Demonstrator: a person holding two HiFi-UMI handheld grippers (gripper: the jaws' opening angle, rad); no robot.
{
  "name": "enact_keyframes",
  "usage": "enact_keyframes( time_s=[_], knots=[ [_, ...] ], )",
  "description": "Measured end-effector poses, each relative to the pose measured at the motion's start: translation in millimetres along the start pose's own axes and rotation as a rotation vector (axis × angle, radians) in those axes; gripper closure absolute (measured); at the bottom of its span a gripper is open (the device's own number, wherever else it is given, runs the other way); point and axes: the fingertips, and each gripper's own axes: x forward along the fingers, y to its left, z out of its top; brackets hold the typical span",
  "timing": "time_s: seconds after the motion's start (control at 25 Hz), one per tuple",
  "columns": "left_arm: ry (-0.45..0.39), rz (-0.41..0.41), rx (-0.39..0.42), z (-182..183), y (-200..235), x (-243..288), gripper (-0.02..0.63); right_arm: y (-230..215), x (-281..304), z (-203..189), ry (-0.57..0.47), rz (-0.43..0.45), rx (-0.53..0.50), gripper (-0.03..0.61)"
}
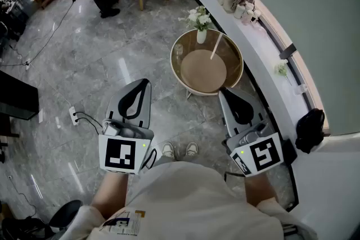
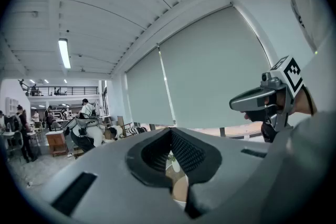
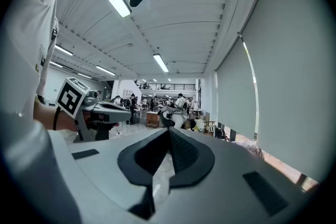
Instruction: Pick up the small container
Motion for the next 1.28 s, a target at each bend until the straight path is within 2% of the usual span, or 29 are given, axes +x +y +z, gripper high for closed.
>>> enact_keyframes(
  time_s=[0.72,1.28],
  knots=[
    [0.037,-0.005,0.006,-11,-20,7,0.606,-15,-14,-10,0.007,-0.004,0.040,0.571],
    [0.050,0.044,0.005,-11,-29,21,0.606,-43,-24,-19,0.012,-0.003,0.053,0.571]
  ],
)
